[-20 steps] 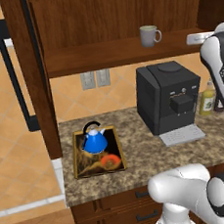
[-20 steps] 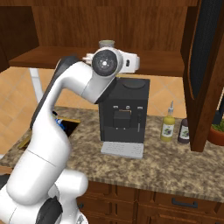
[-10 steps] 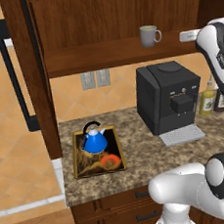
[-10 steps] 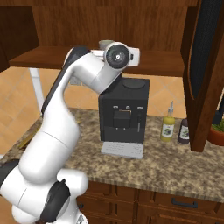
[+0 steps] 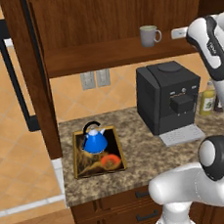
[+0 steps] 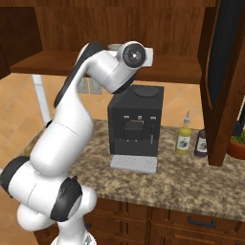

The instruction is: Pick the kettle from the counter and place it on the tray. Then pick the mug from the cabinet and place it on the tray. Then close the cabinet doors.

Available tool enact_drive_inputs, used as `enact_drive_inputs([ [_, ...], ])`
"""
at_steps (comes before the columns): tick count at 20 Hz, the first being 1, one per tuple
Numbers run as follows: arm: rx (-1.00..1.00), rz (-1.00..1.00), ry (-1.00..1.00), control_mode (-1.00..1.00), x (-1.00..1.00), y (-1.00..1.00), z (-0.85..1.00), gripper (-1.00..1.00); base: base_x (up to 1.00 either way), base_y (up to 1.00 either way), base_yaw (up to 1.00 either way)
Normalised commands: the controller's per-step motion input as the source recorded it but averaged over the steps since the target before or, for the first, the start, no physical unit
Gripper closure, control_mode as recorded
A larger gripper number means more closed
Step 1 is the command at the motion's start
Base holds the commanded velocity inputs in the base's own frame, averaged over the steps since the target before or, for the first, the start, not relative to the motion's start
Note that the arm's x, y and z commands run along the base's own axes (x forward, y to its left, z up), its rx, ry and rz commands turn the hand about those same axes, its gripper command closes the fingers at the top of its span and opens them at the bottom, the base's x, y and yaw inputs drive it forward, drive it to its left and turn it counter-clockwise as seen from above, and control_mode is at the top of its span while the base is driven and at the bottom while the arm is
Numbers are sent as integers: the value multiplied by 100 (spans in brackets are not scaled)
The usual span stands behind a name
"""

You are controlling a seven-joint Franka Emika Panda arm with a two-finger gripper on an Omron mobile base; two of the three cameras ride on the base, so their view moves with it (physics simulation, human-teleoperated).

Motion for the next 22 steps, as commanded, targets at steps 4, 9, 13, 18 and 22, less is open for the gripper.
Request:
enact_drive_inputs([
  [4, 0, 4, 0, -100, 25, 12, 0, -100, 0, 0, 0],
  [9, 0, 8, 0, -100, 25, 13, 0, -100, 0, 0, 0],
  [13, 0, 12, 0, -100, 31, 0, 0, -100, 0, 0, 0],
  [18, 0, 11, 0, -100, 30, 2, 0, -100, 0, 0, 0],
  [22, 0, 12, 0, -100, 29, 0, 0, -100, 0, 0, 0],
])
